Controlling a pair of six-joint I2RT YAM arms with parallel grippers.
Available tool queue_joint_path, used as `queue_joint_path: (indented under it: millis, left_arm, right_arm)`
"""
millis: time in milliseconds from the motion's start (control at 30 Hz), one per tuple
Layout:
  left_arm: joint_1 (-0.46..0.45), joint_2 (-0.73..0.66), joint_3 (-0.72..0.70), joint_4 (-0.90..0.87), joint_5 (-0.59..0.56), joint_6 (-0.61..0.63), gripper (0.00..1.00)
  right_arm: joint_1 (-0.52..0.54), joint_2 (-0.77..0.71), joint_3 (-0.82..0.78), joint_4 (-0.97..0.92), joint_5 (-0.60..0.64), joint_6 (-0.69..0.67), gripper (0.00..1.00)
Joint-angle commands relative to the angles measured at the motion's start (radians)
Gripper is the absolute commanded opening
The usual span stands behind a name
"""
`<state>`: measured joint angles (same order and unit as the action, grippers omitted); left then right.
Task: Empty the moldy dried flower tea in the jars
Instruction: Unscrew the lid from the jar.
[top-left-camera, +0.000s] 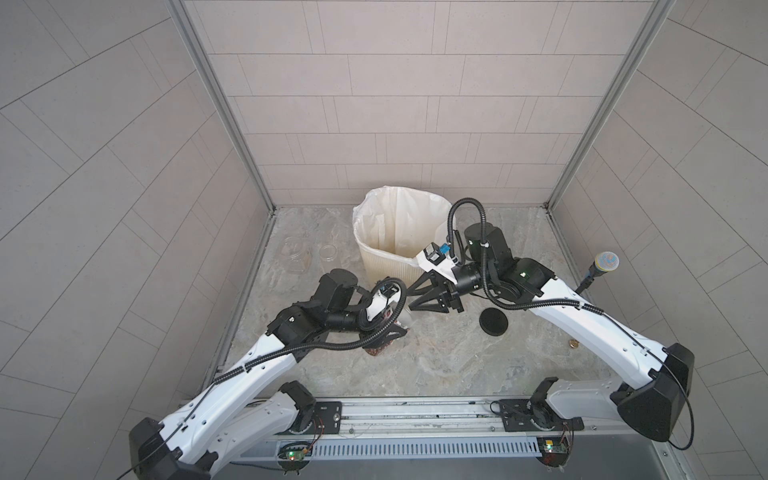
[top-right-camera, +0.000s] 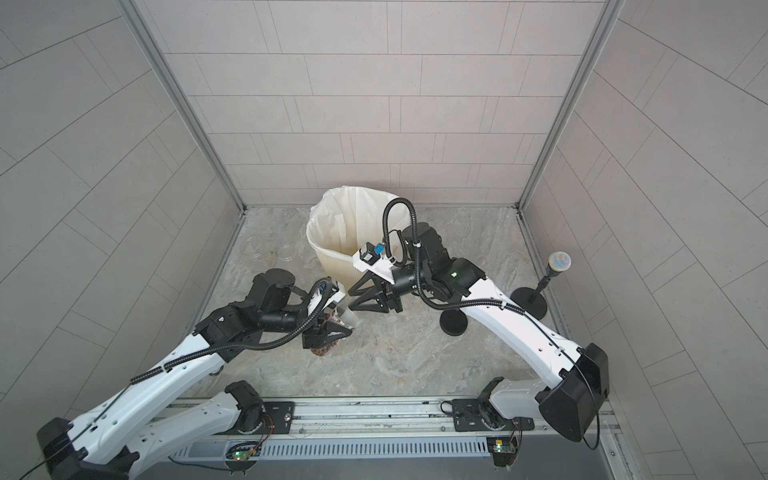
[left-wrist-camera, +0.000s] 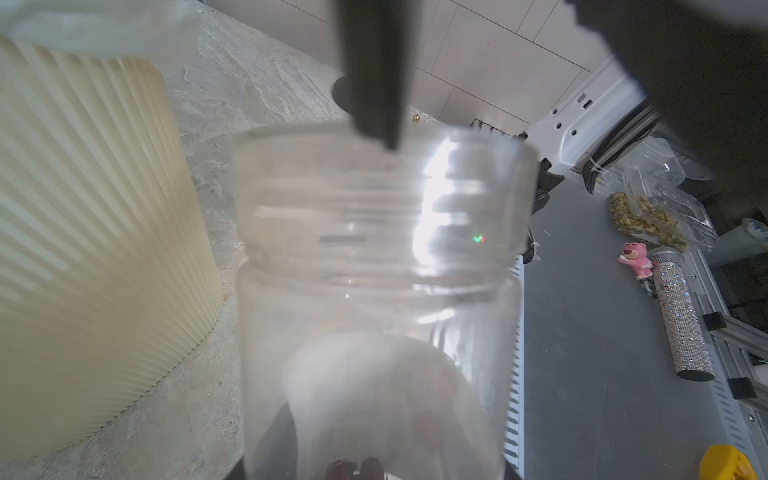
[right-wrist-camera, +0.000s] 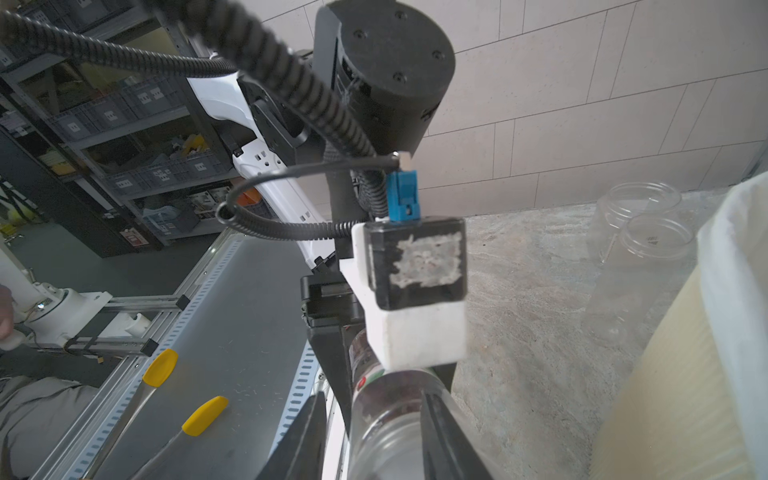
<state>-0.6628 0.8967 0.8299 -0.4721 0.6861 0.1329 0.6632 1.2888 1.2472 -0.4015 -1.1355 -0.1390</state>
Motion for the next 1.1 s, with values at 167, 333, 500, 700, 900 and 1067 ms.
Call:
queue_joint_path:
  millis: [167, 333, 500, 700, 900, 1067]
  left_arm:
    - [0.011, -0.084, -0.084, 0.297, -0.057, 0.017, 0.35]
    - [0.011, -0.071, -0.08, 0.268, -0.024, 0.029, 0.35]
    - [0.011, -0.079, -0.083, 0.247, -0.034, 0.044, 0.35]
    - [0.011, -0.071, -0.083, 0.241, -0.05, 0.053, 0.35]
    - [0.011, -0.059, -0.077, 0.243, -0.047, 0.056, 0.35]
    - [0.012, -0.053, -0.074, 0.24, -0.045, 0.054, 0.35]
  right_arm:
    - [0.013, -0.019, 0.038, -0.078, 0.025, 0.035, 0.52]
    - [-0.013, -0.019, 0.063, -0.076, 0.104, 0.07, 0.58]
    - [-0.03, -0.019, 0.069, -0.091, 0.177, 0.098, 0.76]
    - [-0.03, -0.005, 0.11, -0.185, 0.225, 0.102, 0.91]
    - [-0.03, 0.043, 0.175, -0.302, 0.266, 0.077, 0.92]
    - [-0.024, 0.086, 0.226, -0.358, 0.296, 0.066, 0.93]
